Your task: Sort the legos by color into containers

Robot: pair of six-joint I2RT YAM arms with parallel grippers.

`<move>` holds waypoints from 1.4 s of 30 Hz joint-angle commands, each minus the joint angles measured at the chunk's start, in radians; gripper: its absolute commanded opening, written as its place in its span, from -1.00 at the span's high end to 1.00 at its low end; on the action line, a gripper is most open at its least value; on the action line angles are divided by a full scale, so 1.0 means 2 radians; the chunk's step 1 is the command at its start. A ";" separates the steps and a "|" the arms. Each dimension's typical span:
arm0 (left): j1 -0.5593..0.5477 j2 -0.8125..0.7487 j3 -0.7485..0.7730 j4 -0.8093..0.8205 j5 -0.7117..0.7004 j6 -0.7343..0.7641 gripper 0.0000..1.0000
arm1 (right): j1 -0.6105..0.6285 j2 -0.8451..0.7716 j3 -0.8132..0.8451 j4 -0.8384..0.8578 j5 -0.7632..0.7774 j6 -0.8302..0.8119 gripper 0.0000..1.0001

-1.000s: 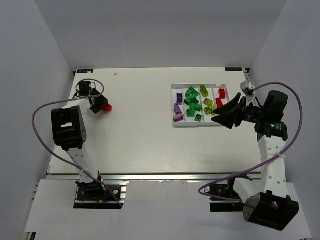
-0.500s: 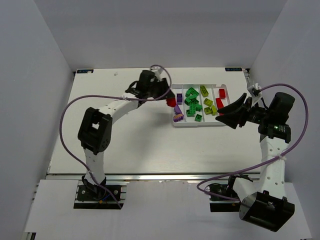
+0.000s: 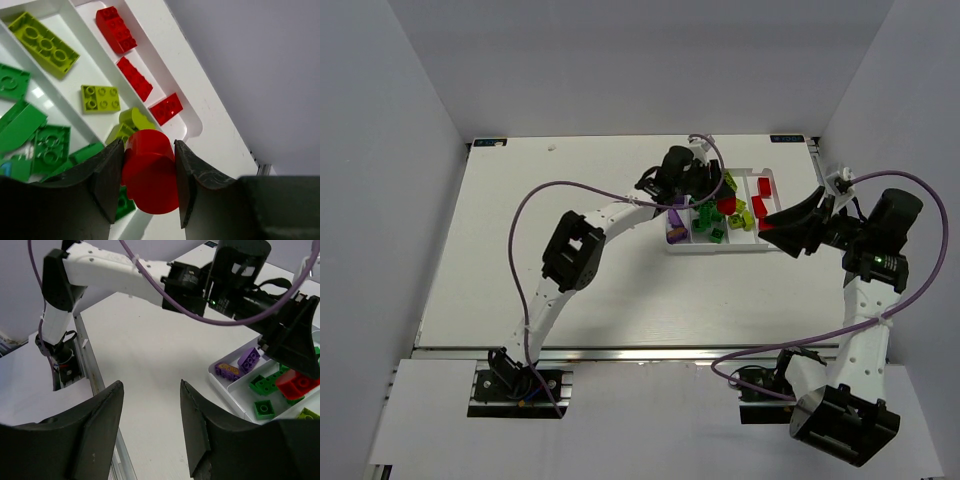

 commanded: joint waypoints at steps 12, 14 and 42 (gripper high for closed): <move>-0.051 0.131 0.129 0.267 -0.107 -0.075 0.55 | -0.035 -0.010 -0.001 0.015 -0.059 0.006 -0.09; -0.057 0.148 0.145 0.283 -0.117 -0.075 0.54 | -0.040 -0.011 -0.001 0.014 -0.064 0.007 -0.09; -0.094 0.228 0.214 0.280 -0.246 -0.047 -0.37 | -0.073 -0.012 0.001 0.003 -0.088 0.007 -0.10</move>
